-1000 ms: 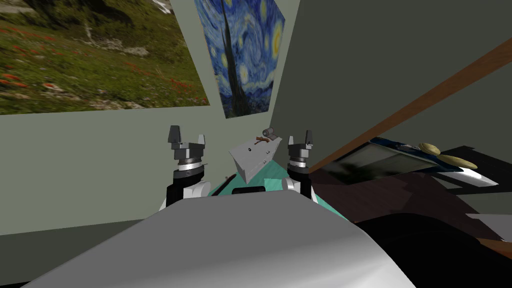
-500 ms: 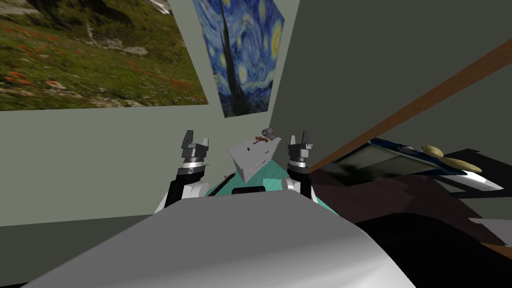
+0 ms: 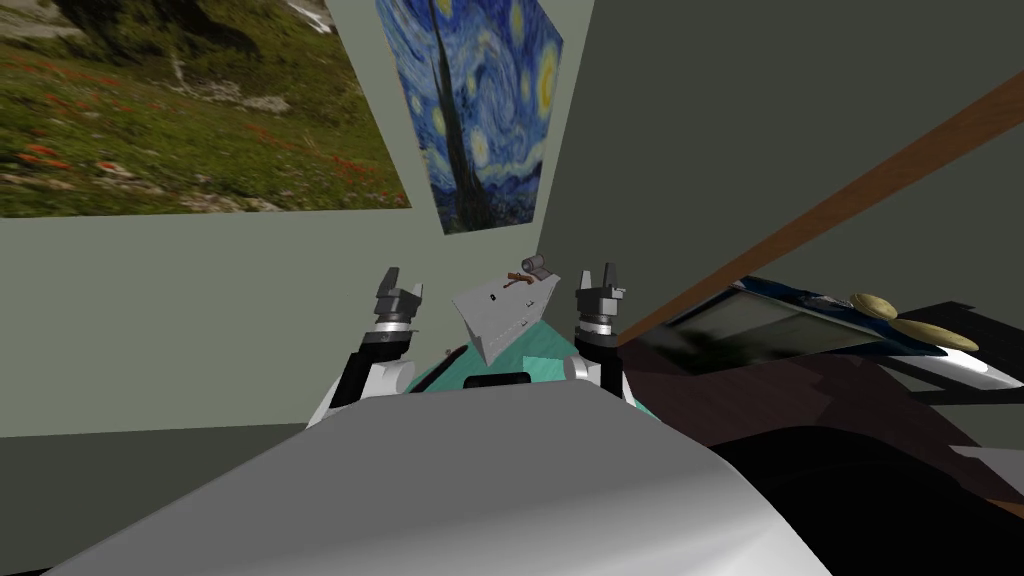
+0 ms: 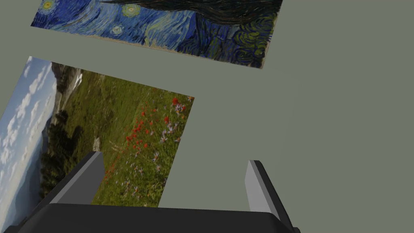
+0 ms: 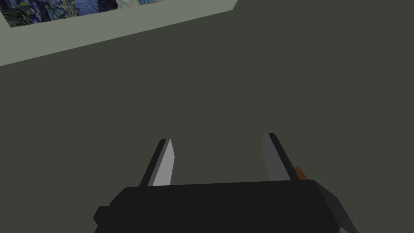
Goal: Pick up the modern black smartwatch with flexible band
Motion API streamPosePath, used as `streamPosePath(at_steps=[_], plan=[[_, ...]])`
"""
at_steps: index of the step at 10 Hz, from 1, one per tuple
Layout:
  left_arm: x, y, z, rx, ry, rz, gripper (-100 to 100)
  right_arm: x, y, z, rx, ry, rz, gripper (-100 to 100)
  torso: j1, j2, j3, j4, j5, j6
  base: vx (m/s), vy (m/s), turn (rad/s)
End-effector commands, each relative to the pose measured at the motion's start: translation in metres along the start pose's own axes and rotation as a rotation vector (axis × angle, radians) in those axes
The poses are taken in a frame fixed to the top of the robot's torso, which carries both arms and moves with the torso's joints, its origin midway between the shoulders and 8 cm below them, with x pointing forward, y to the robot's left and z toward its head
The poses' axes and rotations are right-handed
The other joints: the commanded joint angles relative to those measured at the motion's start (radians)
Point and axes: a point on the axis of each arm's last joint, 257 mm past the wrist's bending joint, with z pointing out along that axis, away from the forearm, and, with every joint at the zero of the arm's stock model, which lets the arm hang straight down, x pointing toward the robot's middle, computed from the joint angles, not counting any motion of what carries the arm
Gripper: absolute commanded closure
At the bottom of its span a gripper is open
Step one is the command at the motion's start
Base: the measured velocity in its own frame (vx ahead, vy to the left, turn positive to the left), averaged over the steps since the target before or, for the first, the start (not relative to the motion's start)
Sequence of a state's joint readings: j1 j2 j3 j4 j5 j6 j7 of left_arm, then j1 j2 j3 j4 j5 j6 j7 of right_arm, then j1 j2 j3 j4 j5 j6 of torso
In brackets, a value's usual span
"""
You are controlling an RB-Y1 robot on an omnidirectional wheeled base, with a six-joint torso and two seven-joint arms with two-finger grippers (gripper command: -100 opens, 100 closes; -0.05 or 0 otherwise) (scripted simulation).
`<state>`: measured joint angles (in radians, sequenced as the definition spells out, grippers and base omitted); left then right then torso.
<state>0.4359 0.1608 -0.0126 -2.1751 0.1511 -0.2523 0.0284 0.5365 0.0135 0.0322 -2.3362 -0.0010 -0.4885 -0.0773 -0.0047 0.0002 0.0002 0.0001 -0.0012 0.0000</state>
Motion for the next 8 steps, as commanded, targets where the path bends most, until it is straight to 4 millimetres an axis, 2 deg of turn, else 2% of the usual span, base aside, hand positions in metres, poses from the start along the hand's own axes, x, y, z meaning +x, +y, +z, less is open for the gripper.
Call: streamPosePath(at_steps=[1, 2, 3, 4, 5, 6, 7, 8], plan=[[-0.008, 0.020, 0.003, -0.059, -0.007, -0.019, -100, 0.000, 0.000, 0.000, 0.000, 0.000, 0.000, 0, 0.000, 0.000, 0.000, 0.000, 0.000, 0.000, -0.007, -0.074, 0.023], [-0.008, 0.022, 0.003, -0.065, -0.007, -0.019, -100, 0.000, 0.000, 0.000, 0.000, 0.000, 0.000, 0, 0.000, 0.000, 0.000, 0.000, 0.000, 0.000, -0.009, -0.062, 0.017], [-0.015, 0.039, 0.004, -0.115, -0.016, -0.035, -100, 0.000, 0.000, 0.000, 0.000, 0.000, 0.000, 0, 0.001, 0.000, 0.000, 0.000, 0.000, 0.000, -0.018, -0.066, 0.028], [-0.015, 0.040, 0.004, -0.119, -0.016, -0.035, -100, 0.000, 0.000, 0.000, 0.000, 0.000, 0.000, 0, 0.000, 0.000, 0.000, 0.000, 0.000, 0.000, -0.008, -0.062, 0.014], [-0.022, 0.057, 0.004, -0.167, -0.027, -0.053, -100, 0.000, 0.000, 0.000, 0.000, 0.000, 0.000, 0, 0.001, 0.000, 0.000, 0.000, 0.000, 0.000, -0.005, -0.087, 0.028], [-0.022, 0.059, 0.004, -0.175, -0.027, -0.053, -100, 0.000, 0.000, 0.000, 0.000, 0.000, 0.000, 0, -0.001, 0.000, 0.000, 0.000, 0.000, 0.000, -0.008, -0.078, 0.021], [-0.030, 0.074, 0.004, -0.220, -0.040, -0.071, -100, 0.000, 0.000, 0.000, 0.000, 0.000, 0.000, 0, 0.000, 0.000, 0.000, 0.000, 0.000, 0.000, -0.012, -0.077, 0.021], [-0.030, 0.077, 0.003, -0.231, -0.041, -0.071, -100, 0.000, 0.000, 0.000, 0.000, 0.000, 0.000, 0, 0.000, 0.000, 0.000, 0.000, 0.000, 0.000, -0.007, -0.064, 0.018]])
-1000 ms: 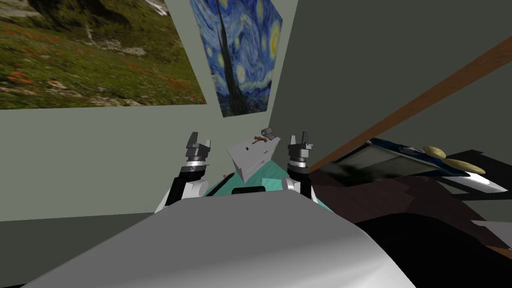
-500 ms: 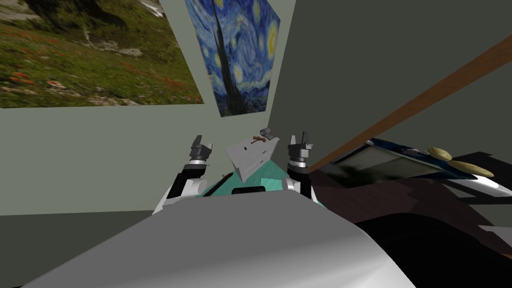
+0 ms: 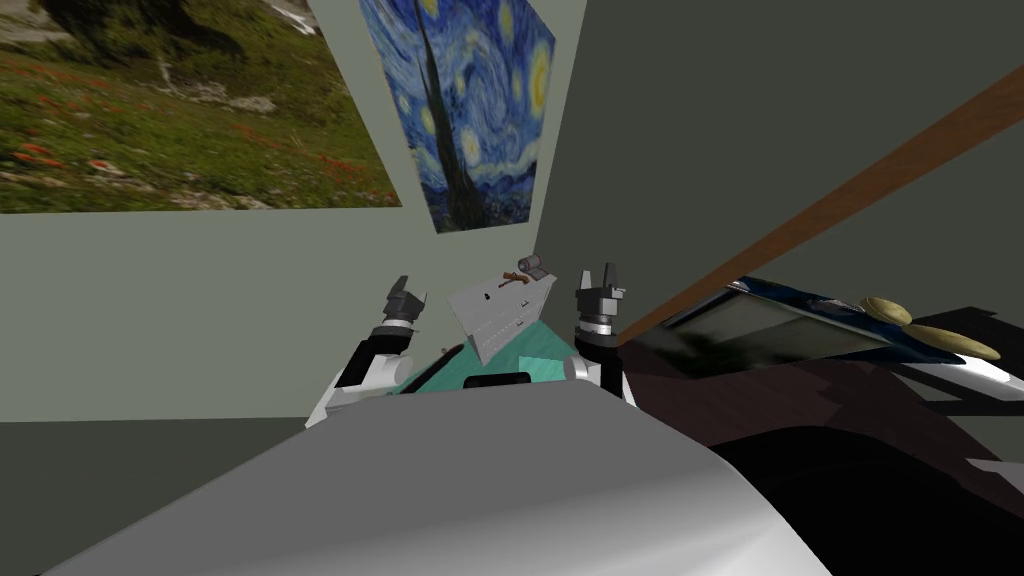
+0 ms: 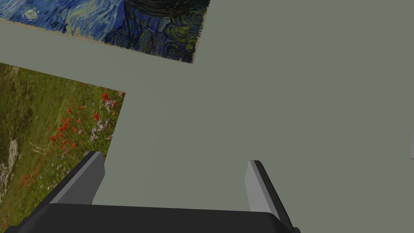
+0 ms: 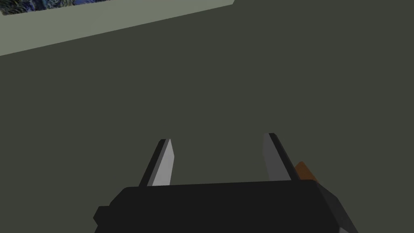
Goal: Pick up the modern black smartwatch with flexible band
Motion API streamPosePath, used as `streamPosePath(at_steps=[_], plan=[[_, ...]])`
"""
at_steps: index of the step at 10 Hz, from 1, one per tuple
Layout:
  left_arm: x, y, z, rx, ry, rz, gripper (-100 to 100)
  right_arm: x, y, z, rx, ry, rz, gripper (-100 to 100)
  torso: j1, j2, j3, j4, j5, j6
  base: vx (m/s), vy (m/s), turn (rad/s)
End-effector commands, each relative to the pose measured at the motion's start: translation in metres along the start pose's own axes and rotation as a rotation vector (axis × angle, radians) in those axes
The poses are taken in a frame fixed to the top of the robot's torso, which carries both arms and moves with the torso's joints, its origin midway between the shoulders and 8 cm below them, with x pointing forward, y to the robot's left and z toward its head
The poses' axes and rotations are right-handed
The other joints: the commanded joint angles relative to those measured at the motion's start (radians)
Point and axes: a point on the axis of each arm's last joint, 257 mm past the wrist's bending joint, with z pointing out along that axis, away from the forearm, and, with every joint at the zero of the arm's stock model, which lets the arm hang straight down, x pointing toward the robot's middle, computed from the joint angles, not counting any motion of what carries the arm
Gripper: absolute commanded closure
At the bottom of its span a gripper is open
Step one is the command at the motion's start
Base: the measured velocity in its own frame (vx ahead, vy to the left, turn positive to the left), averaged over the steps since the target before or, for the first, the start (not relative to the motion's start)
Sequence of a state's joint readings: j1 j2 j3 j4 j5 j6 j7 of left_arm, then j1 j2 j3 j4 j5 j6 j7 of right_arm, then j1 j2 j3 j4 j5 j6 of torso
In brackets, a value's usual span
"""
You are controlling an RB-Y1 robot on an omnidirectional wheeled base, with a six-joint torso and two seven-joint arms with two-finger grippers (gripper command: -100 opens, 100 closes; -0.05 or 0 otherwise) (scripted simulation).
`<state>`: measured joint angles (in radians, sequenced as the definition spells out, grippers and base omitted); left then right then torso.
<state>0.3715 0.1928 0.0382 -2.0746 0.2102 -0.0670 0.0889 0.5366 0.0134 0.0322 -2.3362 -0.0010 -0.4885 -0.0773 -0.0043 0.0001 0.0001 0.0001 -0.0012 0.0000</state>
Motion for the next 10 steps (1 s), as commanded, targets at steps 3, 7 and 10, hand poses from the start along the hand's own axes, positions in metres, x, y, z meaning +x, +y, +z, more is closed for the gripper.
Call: streamPosePath(at_steps=[3, 7, 10], plan=[[-0.022, 0.040, 0.006, -0.124, -0.035, -0.044, -100, 0.000, 0.000, 0.000, 0.000, 0.000, 0.000, 0, -0.004, -0.001, -0.001, 0.000, -0.001, 0.000, 0.009, -0.109, 0.031], [-0.042, 0.074, 0.009, -0.234, -0.076, -0.088, -100, 0.000, 0.000, 0.000, 0.000, 0.000, 0.000, 0, -0.001, -0.001, -0.001, 0.000, 0.000, 0.000, 0.011, -0.083, 0.018], [-0.063, 0.103, 0.012, -0.321, -0.122, -0.135, -100, 0.000, 0.000, 0.000, 0.000, 0.000, 0.000, 0, -0.001, -0.002, -0.001, -0.001, 0.000, 0.000, 0.027, -0.088, 0.017]])
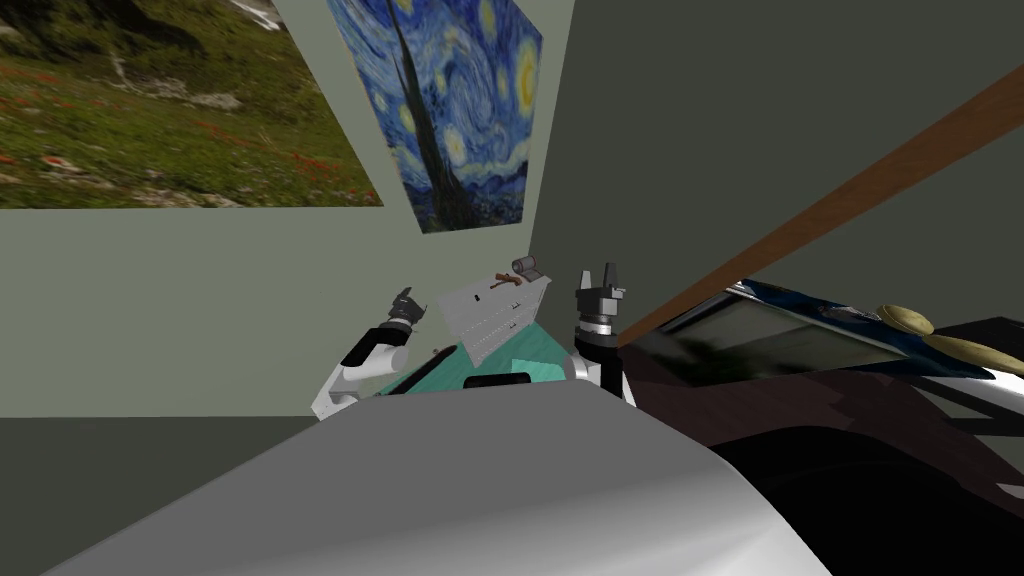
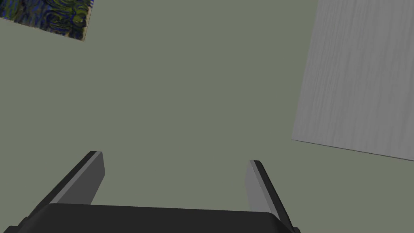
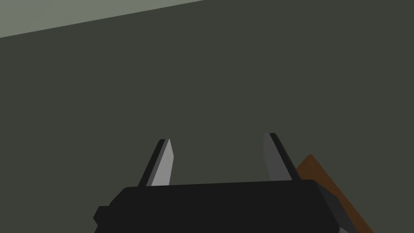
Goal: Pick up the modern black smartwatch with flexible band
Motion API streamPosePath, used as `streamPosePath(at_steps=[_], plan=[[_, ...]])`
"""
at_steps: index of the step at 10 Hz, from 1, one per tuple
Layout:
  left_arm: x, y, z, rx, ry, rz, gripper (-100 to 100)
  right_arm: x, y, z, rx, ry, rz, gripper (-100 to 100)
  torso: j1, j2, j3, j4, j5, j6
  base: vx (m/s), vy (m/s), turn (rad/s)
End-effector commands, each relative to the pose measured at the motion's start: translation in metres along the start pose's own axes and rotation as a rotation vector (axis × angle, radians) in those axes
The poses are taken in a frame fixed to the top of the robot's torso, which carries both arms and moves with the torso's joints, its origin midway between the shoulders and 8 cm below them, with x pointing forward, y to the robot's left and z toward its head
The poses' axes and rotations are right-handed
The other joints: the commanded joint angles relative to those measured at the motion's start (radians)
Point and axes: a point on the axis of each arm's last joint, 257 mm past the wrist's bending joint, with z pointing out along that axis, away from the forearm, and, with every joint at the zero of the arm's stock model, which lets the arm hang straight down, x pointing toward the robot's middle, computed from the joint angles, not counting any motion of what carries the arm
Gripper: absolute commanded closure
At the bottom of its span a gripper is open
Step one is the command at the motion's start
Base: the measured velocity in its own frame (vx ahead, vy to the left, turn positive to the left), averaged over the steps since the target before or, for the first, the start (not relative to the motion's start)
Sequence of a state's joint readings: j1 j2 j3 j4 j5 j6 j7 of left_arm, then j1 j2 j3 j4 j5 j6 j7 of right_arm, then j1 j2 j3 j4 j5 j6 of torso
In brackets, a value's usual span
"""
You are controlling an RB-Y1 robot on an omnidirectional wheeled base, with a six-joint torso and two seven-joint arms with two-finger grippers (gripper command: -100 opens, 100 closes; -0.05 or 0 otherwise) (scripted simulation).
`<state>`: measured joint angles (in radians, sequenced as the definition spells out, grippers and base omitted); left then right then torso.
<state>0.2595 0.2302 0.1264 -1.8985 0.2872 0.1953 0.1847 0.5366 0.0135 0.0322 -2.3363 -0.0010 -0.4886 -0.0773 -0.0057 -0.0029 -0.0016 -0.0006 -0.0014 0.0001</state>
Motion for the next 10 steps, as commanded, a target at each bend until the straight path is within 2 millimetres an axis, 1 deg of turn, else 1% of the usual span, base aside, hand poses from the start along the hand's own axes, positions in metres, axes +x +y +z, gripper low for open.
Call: streamPosePath(at_steps=[1, 3, 4, 5, 6, 7, 8, 9, 10], plan=[[-0.008, 0.011, 0.002, -0.040, -0.015, -0.014, -100, 0.000, 0.000, 0.000, 0.000, 0.000, 0.000, 0, 0.000, 0.000, 0.000, 0.000, 0.000, 0.000, 0.028, -0.074, 0.013], [-0.030, 0.031, 0.012, -0.116, -0.062, -0.067, -100, 0.000, 0.000, 0.000, 0.000, 0.000, 0.000, 0, 0.001, 0.000, 0.000, 0.000, 0.000, 0.000, 0.037, -0.112, 0.017], [-0.031, 0.037, 0.011, -0.136, -0.067, -0.068, -100, 0.000, 0.000, 0.000, 0.000, 0.000, 0.000, 0, -0.003, 0.000, 0.000, 0.000, 0.000, 0.000, 0.048, -0.113, 0.020], [-0.042, 0.047, 0.015, -0.173, -0.092, -0.096, -100, 0.000, 0.000, 0.000, 0.000, 0.000, 0.000, 0, -0.001, -0.001, 0.000, 0.000, -0.001, 0.000, 0.062, -0.102, 0.009], [-0.042, 0.049, 0.015, -0.182, -0.093, -0.097, -100, 0.000, 0.000, 0.000, 0.000, 0.000, 0.000, 0, -0.001, -0.002, -0.001, 0.000, 0.000, 0.000, 0.047, -0.079, 0.008], [-0.052, 0.060, 0.018, -0.220, -0.119, -0.126, -100, 0.000, 0.000, 0.000, 0.000, 0.000, 0.000, 0, 0.000, -0.001, -0.001, 0.000, 0.000, 0.000, 0.044, -0.091, 0.004], [-0.053, 0.061, 0.018, -0.224, -0.120, -0.126, -100, 0.000, 0.000, 0.000, 0.000, 0.000, 0.000, 0, 0.000, -0.001, -0.001, 0.000, 0.000, 0.000, 0.046, -0.075, 0.011], [-0.062, 0.072, 0.020, -0.265, -0.146, -0.156, -100, 0.000, 0.000, 0.000, 0.000, 0.000, 0.000, 0, 0.001, -0.001, -0.001, 0.000, 0.000, 0.000, 0.073, -0.076, 0.007], [-0.068, 0.075, 0.024, -0.282, -0.163, -0.184, -100, 0.000, 0.000, 0.000, 0.000, 0.000, 0.000, 0, 0.001, -0.002, -0.001, 0.000, 0.000, 0.000, 0.070, -0.145, 0.005]])
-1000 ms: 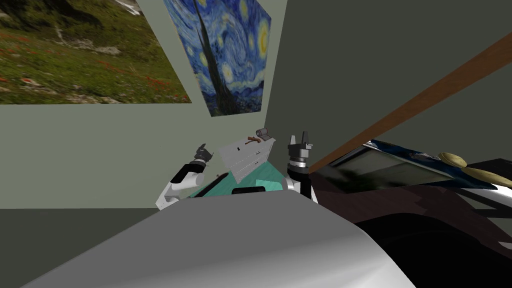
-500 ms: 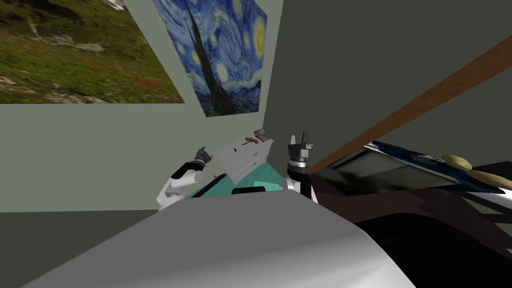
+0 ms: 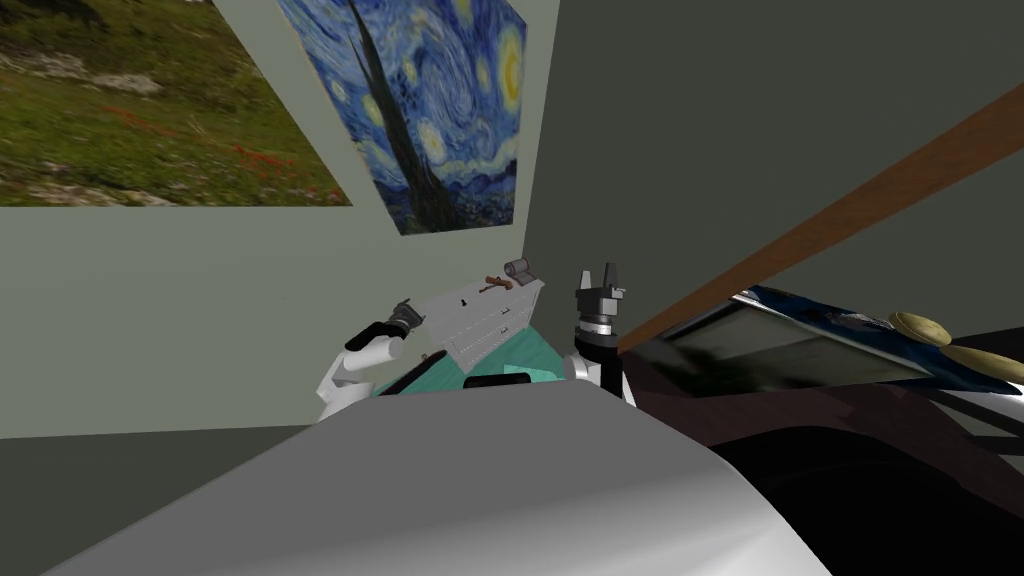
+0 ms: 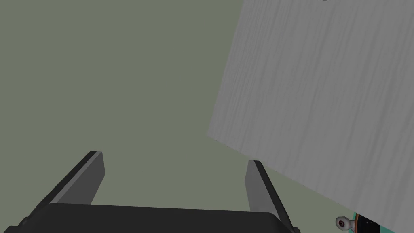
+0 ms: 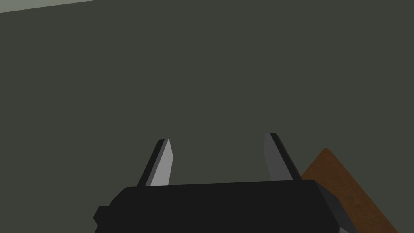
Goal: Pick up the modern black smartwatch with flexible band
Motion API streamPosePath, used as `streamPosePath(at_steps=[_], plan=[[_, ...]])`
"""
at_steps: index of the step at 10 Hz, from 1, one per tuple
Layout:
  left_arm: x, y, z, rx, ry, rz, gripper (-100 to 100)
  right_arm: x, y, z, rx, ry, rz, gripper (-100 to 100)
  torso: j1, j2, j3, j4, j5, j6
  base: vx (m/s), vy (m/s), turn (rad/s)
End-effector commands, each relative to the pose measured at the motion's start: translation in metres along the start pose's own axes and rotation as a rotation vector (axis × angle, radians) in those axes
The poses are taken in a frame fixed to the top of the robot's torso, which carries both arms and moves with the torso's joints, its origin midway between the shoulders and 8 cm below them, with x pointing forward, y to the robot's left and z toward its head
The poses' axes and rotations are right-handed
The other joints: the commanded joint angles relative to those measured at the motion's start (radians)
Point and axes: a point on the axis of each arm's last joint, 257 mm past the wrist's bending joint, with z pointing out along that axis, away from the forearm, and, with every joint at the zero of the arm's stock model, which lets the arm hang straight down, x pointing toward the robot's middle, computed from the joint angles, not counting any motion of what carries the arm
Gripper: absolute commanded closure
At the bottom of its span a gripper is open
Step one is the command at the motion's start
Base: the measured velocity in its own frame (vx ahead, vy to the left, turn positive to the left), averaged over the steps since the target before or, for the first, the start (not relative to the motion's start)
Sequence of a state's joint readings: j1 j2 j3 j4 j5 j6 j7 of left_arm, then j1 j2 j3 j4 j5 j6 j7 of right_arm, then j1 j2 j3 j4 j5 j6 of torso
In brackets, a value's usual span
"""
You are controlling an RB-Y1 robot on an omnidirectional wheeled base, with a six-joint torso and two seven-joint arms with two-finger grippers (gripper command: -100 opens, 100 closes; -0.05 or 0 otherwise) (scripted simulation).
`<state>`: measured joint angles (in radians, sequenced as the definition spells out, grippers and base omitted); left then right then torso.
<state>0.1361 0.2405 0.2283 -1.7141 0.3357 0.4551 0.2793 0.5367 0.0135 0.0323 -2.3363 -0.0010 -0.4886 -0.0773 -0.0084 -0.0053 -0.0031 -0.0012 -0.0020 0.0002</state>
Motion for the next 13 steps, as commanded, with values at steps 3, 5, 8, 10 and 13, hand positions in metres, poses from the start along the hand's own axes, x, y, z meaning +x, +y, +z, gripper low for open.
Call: streamPosePath(at_steps=[3, 5, 8, 10, 13], plan=[[-0.025, 0.023, 0.015, -0.104, -0.064, -0.081, -100, 0.000, 0.000, 0.000, 0.000, 0.000, 0.000, 0, 0.002, 0.000, 0.000, 0.000, 0.000, 0.000, 0.083, -0.118, 0.005], [-0.034, 0.032, 0.019, -0.139, -0.088, -0.111, -100, 0.000, 0.000, 0.000, 0.000, 0.000, 0.000, 0, 0.003, -0.001, -0.001, 0.000, 0.000, 0.000, 0.070, -0.085, 0.002], [-0.046, 0.046, 0.025, -0.196, -0.127, -0.165, -100, 0.000, 0.000, 0.000, 0.000, 0.000, 0.000, 0, 0.004, 0.000, 0.000, 0.000, 0.000, 0.000, 0.072, -0.085, -0.001], [-0.055, 0.058, 0.030, -0.244, -0.161, -0.212, -100, 0.000, 0.000, 0.000, 0.000, 0.000, 0.000, 0, 0.002, -0.001, -0.001, 0.000, 0.000, 0.000, 0.099, -0.128, -0.010], [-0.065, 0.073, 0.034, -0.302, -0.202, -0.271, -100, 0.000, 0.000, 0.000, 0.000, 0.000, 0.000, 0, 0.002, -0.005, -0.003, -0.001, 0.000, 0.000, 0.141, -0.102, -0.011]])
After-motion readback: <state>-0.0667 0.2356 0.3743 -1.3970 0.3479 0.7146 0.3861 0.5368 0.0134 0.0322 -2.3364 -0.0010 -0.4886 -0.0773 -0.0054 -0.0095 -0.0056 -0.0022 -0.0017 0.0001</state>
